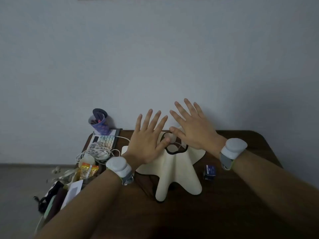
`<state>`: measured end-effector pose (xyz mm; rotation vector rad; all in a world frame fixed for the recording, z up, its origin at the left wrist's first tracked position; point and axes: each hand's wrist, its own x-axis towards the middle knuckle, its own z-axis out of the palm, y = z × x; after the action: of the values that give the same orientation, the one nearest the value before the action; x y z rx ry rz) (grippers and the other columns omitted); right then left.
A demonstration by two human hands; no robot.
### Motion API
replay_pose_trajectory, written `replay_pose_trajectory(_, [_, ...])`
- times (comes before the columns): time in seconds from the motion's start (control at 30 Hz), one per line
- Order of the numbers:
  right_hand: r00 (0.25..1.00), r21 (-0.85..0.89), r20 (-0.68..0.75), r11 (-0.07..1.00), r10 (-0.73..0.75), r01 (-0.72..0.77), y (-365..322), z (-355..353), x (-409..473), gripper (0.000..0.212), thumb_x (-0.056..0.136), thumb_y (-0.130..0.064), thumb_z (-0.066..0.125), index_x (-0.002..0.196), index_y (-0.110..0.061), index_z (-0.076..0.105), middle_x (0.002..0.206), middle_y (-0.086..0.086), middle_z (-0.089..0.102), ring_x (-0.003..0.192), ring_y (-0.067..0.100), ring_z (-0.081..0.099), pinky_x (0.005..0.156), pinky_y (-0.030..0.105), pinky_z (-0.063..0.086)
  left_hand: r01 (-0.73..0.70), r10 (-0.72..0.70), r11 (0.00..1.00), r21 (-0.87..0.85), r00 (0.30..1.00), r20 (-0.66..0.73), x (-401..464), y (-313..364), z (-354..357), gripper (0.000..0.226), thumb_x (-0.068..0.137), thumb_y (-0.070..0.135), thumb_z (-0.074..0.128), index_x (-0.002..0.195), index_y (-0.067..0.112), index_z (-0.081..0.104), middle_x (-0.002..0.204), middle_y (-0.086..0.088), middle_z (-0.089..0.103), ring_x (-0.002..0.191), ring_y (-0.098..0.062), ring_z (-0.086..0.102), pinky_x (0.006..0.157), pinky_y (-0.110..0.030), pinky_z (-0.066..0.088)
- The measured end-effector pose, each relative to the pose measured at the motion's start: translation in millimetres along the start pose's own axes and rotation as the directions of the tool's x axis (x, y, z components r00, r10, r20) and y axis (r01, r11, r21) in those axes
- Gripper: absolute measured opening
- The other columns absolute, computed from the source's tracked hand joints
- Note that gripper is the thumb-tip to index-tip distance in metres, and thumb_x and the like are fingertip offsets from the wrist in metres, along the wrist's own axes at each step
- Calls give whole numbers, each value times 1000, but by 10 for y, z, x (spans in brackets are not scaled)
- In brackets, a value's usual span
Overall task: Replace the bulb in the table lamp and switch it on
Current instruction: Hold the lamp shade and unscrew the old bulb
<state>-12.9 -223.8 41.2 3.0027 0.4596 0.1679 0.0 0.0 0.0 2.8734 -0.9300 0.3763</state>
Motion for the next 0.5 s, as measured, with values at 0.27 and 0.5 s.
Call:
replay_pose_trajectory(0.27, [999,-16,10,999,-40,40,-55,25,5,80,102,-71,1,167,-27,18,176,1,4,161,29,-11,129,53,1,-88,88,996,-15,995,44,-18,3,69,91,98,76,9,165,16,19,171,-2,25,162,-23,0,128,-56,7])
replay_pose_trajectory(0.5, [983,75,-144,990,-111,123,-122,-29,-10,59,103,-55,45,144,-14,58,143,7,58,139,29,46,113,44,40,-93,99,990,-102,993,60,-35,-5,88,86,99,72,12,161,15,31,161,2,42,161,-20,12,128,-54,7])
